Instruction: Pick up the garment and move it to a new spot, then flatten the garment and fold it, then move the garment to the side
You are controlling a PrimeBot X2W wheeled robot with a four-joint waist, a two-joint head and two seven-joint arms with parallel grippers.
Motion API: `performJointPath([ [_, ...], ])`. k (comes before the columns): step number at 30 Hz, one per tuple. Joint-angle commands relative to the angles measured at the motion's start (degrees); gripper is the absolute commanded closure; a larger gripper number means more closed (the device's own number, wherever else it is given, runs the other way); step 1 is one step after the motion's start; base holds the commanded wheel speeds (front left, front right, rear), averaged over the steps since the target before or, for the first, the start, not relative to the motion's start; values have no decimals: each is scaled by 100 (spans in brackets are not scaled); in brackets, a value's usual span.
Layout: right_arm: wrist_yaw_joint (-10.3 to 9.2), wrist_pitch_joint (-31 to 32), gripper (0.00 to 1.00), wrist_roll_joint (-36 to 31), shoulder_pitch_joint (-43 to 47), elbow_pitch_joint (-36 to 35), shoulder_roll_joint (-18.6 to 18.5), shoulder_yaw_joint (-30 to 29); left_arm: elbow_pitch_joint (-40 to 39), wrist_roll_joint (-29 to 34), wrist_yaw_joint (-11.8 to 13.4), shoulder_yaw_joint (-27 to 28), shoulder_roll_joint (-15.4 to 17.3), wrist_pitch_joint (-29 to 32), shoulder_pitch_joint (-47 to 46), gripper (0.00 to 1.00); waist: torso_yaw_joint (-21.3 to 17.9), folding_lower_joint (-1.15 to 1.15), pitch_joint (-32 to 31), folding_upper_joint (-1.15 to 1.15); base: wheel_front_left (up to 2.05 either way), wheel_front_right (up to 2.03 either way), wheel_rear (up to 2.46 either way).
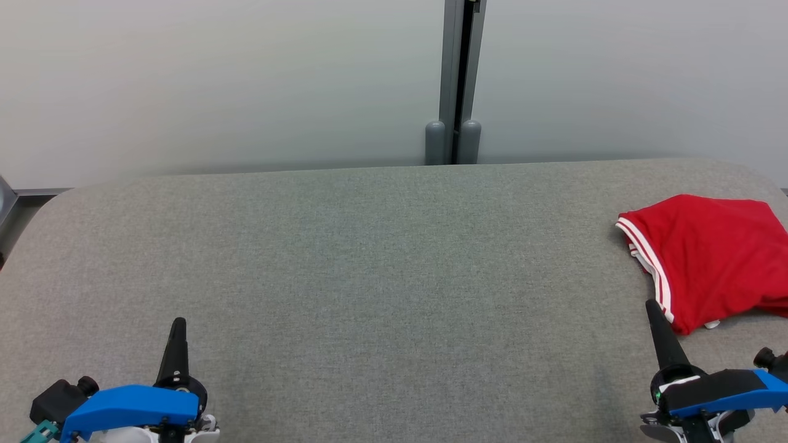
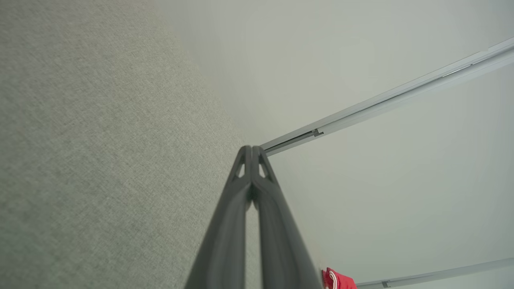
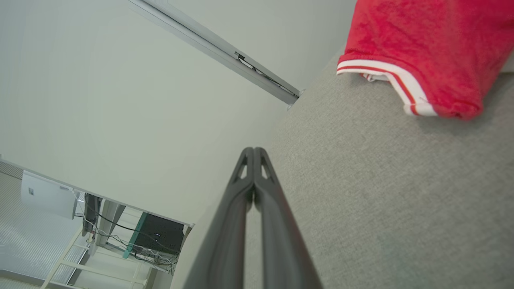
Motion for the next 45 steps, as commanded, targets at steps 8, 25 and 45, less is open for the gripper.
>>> performJointPath([
  [8, 3, 64, 100, 629, -179, -17, -29, 1, -142, -451, -65, 163, -61, 155, -166, 100, 0, 0, 8, 0, 0, 0, 0],
  [25, 4, 161, 100, 1522, -227, 24, -30, 3, -247, -1107, -95, 353, -180, 376, -207, 100, 0, 0, 24, 0, 0, 0, 0],
  [45, 4, 257, 100, 2492, -282, 73, -30, 7, -360, -1817, -121, 562, -311, 614, -264, 100, 0, 0, 43, 0, 0, 0, 0],
])
